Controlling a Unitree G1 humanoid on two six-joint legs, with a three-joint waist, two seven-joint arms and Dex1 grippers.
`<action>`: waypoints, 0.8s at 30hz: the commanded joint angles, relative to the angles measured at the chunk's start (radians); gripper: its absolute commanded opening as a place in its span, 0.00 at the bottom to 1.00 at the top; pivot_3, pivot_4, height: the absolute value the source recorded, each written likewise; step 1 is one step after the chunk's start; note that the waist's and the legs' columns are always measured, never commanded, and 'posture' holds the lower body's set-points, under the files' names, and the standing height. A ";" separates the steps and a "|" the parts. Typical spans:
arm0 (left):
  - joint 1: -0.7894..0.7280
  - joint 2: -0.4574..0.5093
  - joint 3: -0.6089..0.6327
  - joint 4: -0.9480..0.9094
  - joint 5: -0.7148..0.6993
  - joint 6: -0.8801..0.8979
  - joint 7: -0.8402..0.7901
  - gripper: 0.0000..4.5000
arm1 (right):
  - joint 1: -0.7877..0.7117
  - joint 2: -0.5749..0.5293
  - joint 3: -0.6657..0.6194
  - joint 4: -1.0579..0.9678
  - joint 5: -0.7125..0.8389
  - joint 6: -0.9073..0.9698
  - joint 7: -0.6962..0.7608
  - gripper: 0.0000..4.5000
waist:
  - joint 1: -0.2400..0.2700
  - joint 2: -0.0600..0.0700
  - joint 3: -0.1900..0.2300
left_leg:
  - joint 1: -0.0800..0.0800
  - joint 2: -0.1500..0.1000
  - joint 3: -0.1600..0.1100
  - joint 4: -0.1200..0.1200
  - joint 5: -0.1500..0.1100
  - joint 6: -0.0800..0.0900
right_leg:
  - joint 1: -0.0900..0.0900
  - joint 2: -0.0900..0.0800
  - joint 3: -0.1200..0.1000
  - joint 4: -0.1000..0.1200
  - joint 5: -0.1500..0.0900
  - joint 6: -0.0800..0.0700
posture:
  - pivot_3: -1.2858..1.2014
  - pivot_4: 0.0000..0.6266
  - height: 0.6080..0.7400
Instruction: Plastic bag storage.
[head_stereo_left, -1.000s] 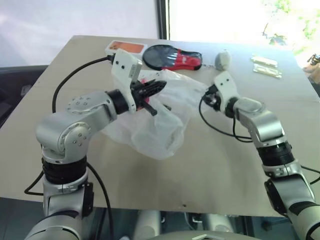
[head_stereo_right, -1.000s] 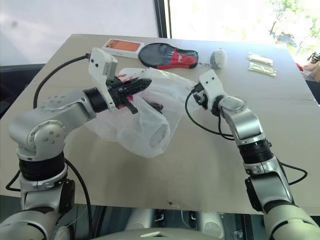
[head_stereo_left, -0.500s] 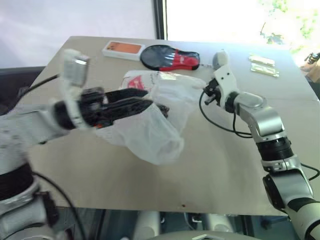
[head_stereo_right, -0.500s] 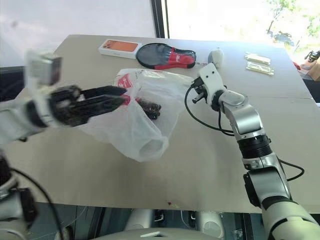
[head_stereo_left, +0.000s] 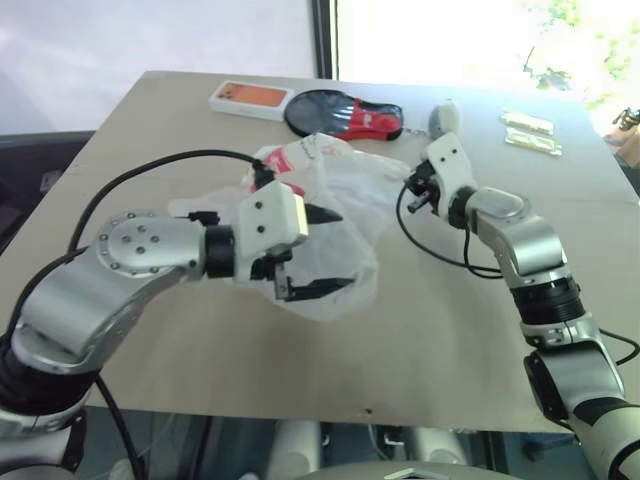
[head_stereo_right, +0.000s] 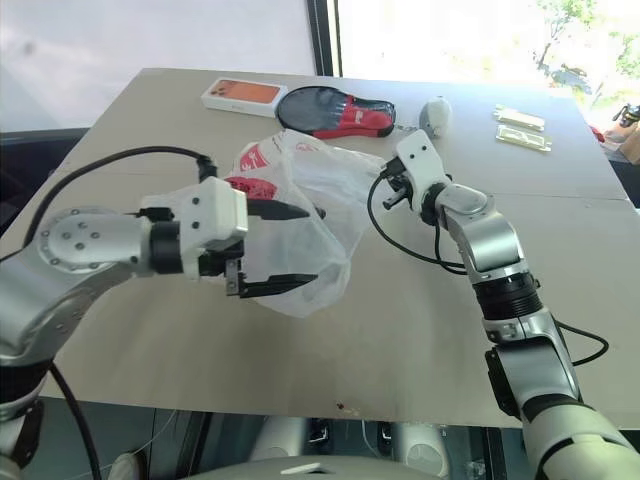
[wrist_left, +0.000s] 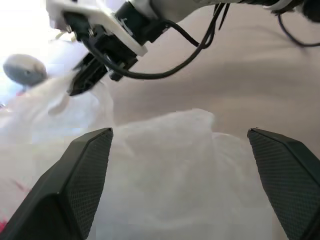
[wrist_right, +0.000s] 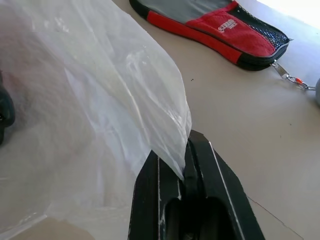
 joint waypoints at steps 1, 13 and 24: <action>-0.046 -0.042 0.117 0.034 -0.446 0.228 0.053 0.99 | -0.008 -0.001 -0.012 -0.042 -0.010 -0.003 -0.009 0.00 | 0.000 0.000 0.000 | 0.000 0.000 0.000 0.000 0.000 0.000 | 0.000 0.000 0.000 0.000 0.000 0.000 | 0.52 0.24 1.00; -0.050 0.029 0.074 0.111 -0.905 0.522 0.191 0.99 | -0.022 0.022 0.009 -0.021 -0.030 0.004 -0.006 0.00 | 0.000 -0.001 0.000 | 0.000 0.000 -0.001 0.001 0.000 0.000 | 0.000 0.000 0.000 0.001 -0.001 0.003 | 0.52 0.24 1.00; -0.060 -0.071 -0.129 0.094 -0.519 0.538 0.264 0.99 | -0.027 0.031 0.019 -0.039 -0.040 0.028 -0.006 0.00 | 0.001 -0.001 0.000 | 0.000 0.000 -0.001 0.001 0.000 0.000 | 0.000 0.000 0.000 0.001 0.000 0.000 | 0.52 0.24 1.00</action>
